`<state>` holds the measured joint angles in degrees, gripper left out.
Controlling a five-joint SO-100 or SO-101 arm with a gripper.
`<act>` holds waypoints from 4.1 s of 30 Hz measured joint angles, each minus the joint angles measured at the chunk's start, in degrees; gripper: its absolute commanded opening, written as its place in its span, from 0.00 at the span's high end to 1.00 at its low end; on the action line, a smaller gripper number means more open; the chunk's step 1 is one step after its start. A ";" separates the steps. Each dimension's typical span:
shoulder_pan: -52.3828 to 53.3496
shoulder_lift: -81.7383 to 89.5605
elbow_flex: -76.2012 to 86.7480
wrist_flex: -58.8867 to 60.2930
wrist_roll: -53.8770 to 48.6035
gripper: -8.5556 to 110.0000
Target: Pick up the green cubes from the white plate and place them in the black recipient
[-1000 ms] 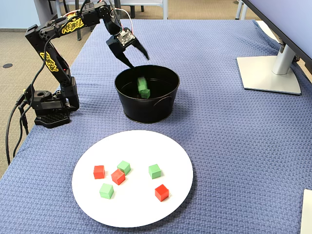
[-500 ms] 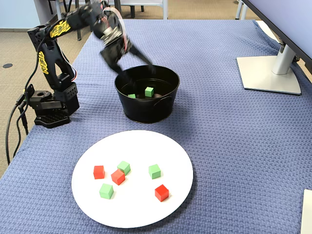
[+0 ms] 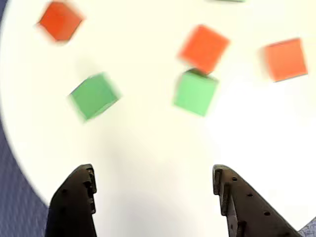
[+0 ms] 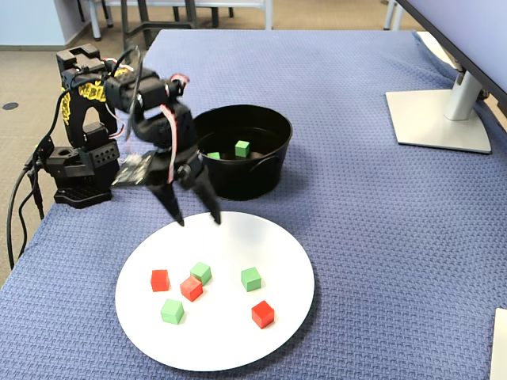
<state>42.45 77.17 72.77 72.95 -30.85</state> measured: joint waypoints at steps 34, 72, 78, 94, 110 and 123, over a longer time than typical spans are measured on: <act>1.41 -23.99 -16.52 2.37 19.25 0.74; 1.41 -31.90 -24.52 2.99 15.91 0.93; 1.05 -29.53 -24.52 6.59 15.91 0.93; -8.61 5.45 -21.01 20.57 19.86 0.93; -51.68 19.25 0.35 12.57 35.16 0.58; -26.72 18.54 -3.16 12.57 16.61 0.84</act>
<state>15.73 95.71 69.61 85.52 -14.24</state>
